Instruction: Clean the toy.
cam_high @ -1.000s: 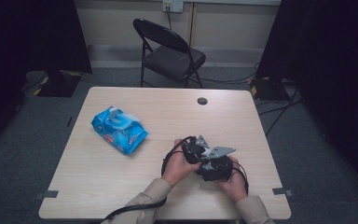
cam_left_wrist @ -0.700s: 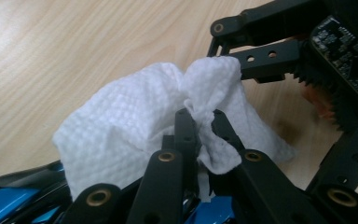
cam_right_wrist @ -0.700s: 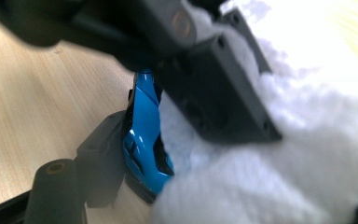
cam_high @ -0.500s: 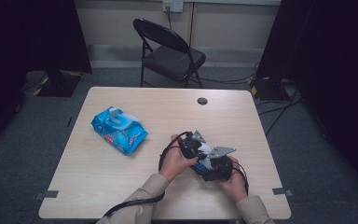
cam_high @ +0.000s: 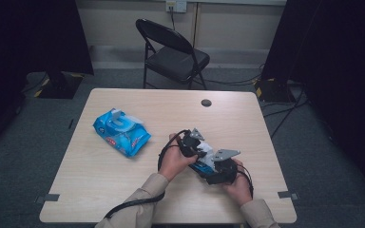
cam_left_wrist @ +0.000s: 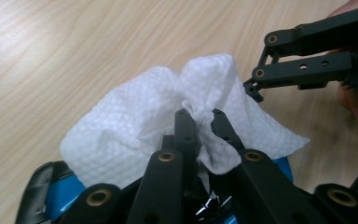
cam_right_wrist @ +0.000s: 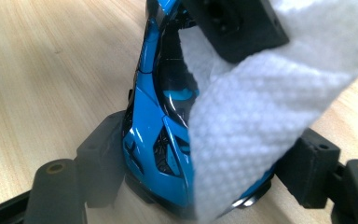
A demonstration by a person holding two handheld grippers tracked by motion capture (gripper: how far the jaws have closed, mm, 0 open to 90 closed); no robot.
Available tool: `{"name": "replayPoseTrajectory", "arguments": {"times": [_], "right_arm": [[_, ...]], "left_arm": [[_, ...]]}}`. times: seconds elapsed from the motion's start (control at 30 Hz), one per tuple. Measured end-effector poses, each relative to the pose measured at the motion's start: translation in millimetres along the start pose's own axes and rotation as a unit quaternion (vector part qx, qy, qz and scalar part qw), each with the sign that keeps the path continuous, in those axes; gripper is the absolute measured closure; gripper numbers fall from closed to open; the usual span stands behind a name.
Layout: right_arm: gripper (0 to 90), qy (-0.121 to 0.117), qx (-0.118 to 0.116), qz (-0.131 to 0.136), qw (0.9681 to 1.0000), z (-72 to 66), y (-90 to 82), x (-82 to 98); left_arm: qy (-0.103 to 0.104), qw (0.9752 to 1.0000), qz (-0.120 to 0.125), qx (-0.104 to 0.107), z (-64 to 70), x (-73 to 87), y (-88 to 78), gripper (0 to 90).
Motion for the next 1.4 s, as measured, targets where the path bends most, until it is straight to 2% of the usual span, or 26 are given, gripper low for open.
{"name": "replayPoseTrajectory", "arguments": {"times": [0.1, 0.27, 0.33, 0.47, 0.73, 0.9, 1.0, 1.1, 1.2, 1.3, 1.4], "right_arm": [[25.7, 0.0, 0.0, 0.0, 1.0, 0.0, 0.0, 0.0], [25.7, 0.0, 0.0, 0.0, 1.0, 0.0, 0.0, 0.0], [25.7, 0.0, 0.0, 0.0, 1.0, 0.0, 0.0, 0.0], [25.7, 0.0, 0.0, 0.0, 1.0, -0.1, 0.0, 0.0], [25.7, 0.0, 0.0, 0.0, 1.0, -0.1, 0.0, 0.0], [25.7, 0.0, 0.0, 0.0, 1.0, -0.1, 0.0, 0.0], [25.7, 0.0, 0.0, 0.0, 1.0, -0.1, 0.0, 0.0], [25.7, 0.0, 0.0, 0.0, 1.0, -0.1, 0.0, 0.0], [25.7, 0.0, 0.0, 0.0, 1.0, -0.1, 0.0, 0.0], [25.6, 0.001, 0.0, 0.0, 1.0, -0.1, 0.0, 0.0], [25.6, 0.001, 0.0, 0.0, 1.0, -0.1, 0.0, 0.0]], "left_arm": [[-0.004, 1.0, 0.001, -0.008, -4.7, 0.9, -2.7, 84.5], [-0.025, 0.9995, 0.002, -0.021, -20.0, 6.8, -8.8, 84.5], [-0.023, 0.9993, -0.003, -0.029, -25.6, 9.6, -10.8, 84.5], [-0.033, 0.9989, -0.001, -0.033, -32.3, 13.4, -11.8, 84.5], [-0.03, 0.9978, -0.011, -0.058, -41.4, 19.3, -15.8, 84.5], [-0.031, 0.9973, -0.007, -0.065, -47.1, 22.9, -19.6, 84.5], [-0.04, 0.997, -0.005, -0.066, -50.9, 25.2, -23.5, 84.5], [-0.043, 0.9956, -0.008, -0.083, -57.6, 29.2, -29.4, 84.5], [-0.059, 0.9955, -0.006, -0.074, -63.4, 36.5, -34.2, 84.5], [-0.062, 0.9946, -0.013, -0.082, -67.6, 43.7, -40.7, 84.6], [-0.068, 0.9944, -0.007, -0.081, -69.5, 48.6, -47.3, 84.5]]}}
Point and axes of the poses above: each handheld gripper's, and its own axes: y roughly forward along the jaws, x roughly out of its underside, z roughly to its right, the point moved 7 cm from there along y, roughly forward along the jaws, and after that the axes turned 12 degrees about -z, right-handed, at the moved point
